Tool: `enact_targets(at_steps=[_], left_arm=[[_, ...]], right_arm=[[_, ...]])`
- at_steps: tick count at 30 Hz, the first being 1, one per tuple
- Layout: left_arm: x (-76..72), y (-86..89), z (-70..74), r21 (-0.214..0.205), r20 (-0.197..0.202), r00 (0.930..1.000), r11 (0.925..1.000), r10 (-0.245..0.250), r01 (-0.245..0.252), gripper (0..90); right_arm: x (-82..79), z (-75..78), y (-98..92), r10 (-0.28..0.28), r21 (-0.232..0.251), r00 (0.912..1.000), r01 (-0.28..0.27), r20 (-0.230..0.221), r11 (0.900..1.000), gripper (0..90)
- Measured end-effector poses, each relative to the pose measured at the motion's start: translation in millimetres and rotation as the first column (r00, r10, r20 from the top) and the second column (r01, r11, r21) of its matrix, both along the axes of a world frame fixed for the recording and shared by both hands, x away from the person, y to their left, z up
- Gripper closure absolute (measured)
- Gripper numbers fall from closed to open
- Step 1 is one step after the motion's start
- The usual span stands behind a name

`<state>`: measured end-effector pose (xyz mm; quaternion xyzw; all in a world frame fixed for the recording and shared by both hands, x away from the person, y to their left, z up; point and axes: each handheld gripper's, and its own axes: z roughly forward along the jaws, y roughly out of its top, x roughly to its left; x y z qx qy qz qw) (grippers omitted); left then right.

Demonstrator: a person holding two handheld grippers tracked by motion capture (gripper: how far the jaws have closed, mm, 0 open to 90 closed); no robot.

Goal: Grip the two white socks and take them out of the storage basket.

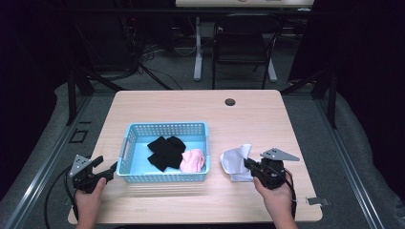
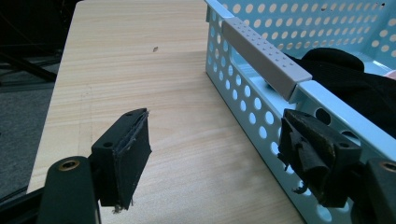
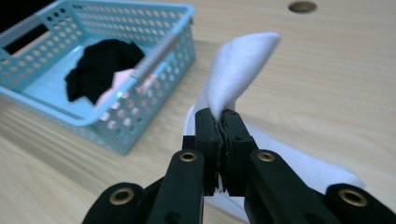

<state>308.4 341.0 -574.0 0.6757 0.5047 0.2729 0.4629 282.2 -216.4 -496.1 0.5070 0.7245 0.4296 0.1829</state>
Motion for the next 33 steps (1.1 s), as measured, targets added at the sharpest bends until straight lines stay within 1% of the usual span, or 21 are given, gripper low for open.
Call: enact_targets(at_steps=[3, 4, 5, 6, 7, 11, 15, 16, 19, 21, 23, 26, 27, 28, 30, 31, 33], left_arm=[[0.1, 0.0, -0.2, 0.000, -0.001, 1.0000, 1.0000, 0.000, 0.000, 24.7], [0.1, 0.0, -0.2, 0.000, -0.001, 1.0000, 1.0000, 0.000, 0.000, 24.7], [0.2, 0.0, -0.2, 0.000, -0.001, 1.0000, 1.0000, 0.000, 0.000, 24.7], [0.2, -0.1, -0.2, 0.000, -0.001, 1.0000, 1.0000, -0.001, 0.001, 24.7], [0.1, -0.1, -0.2, 0.001, -0.001, 1.0000, 1.0000, -0.001, 0.001, 24.7], [0.1, -0.2, -0.1, 0.002, -0.001, 1.0000, 1.0000, -0.002, 0.002, 24.7], [0.0, -0.1, 0.0, 0.001, 0.000, 1.0000, 1.0000, -0.002, 0.002, 24.8], [-0.1, 0.0, 0.0, 0.000, 0.001, 1.0000, 1.0000, -0.001, 0.001, 24.7], [-0.1, 0.1, -0.2, -0.006, 0.005, 1.0000, 1.0000, 0.001, -0.001, 24.7], [0.0, 0.3, -0.1, -0.002, 0.001, 1.0000, 1.0000, 0.000, 0.000, 24.7], [0.0, 0.1, -0.1, -0.002, 0.001, 1.0000, 1.0000, -0.001, 0.001, 24.8], [-0.1, 0.0, -0.1, -0.002, 0.000, 1.0000, 1.0000, 0.000, 0.000, 24.7], [-0.1, -0.1, -0.3, -0.006, 0.006, 1.0000, 1.0000, 0.002, -0.002, 24.7], [-0.1, -0.1, -0.3, -0.006, 0.006, 1.0000, 1.0000, 0.002, -0.002, 24.8], [-0.2, 0.0, -0.1, -0.001, 0.000, 1.0000, 1.0000, 0.001, -0.001, 24.7], [0.0, -0.1, -0.1, 0.001, -0.001, 1.0000, 1.0000, -0.002, 0.002, 24.7], [0.0, -0.2, -0.2, 0.002, -0.001, 1.0000, 1.0000, -0.002, 0.002, 24.7]], right_arm=[[3.3, -12.1, -11.0, -0.046, 0.007, 0.9984, 0.046, -0.033, 0.9989, 87.1], [3.3, -12.1, -11.0, -0.046, 0.007, 0.9984, 0.046, -0.033, 0.9989, 87.1], [4.4, -18.7, -18.2, -0.074, 0.008, 0.9962, 0.074, -0.048, 0.9972, 87.0], [4.4, -18.7, -18.2, -0.074, 0.008, 0.9962, 0.074, -0.048, 0.9972, 87.0], [5.0, -22.0, -21.6, -0.088, 0.018, 0.9945, 0.089, -0.056, 0.9958, 87.0], [7.4, -33.6, -33.0, -0.132, 0.026, 0.9869, 0.135, -0.093, 0.9905, 86.8], [10.8, -44.1, -40.6, -0.163, 0.018, 0.9789, 0.166, -0.123, 0.9859, 86.4], [11.5, -46.6, -42.1, -0.176, 0.014, 0.9757, 0.180, -0.130, 0.9836, 86.1], [11.1, -51.3, -46.5, -0.192, 0.022, 0.9702, 0.198, -0.147, 0.9800, 84.5], [9.9, -52.0, -48.1, -0.197, 0.031, 0.9701, 0.204, -0.142, 0.9785, 80.0], [9.6, -52.2, -48.4, -0.197, 0.038, 0.9710, 0.204, -0.135, 0.9783, 78.3], [8.5, -51.7, -48.5, -0.211, 0.035, 0.9703, 0.216, -0.119, 0.9757, 71.1], [7.4, -50.7, -48.4, -0.214, 0.031, 0.9713, 0.219, -0.103, 0.9753, 66.1], [7.4, -50.7, -48.4, -0.214, 0.031, 0.9713, 0.219, -0.103, 0.9753, 66.1], [5.7, -49.1, -47.5, -0.223, 0.016, 0.9716, 0.225, -0.078, 0.9742, 60.4], [4.2, -47.3, -46.0, -0.217, 0.020, 0.9746, 0.218, -0.056, 0.9757, 57.2], [2.8, -45.8, -43.4, -0.209, 0.032, 0.9770, 0.211, -0.040, 0.9771, 54.5]])
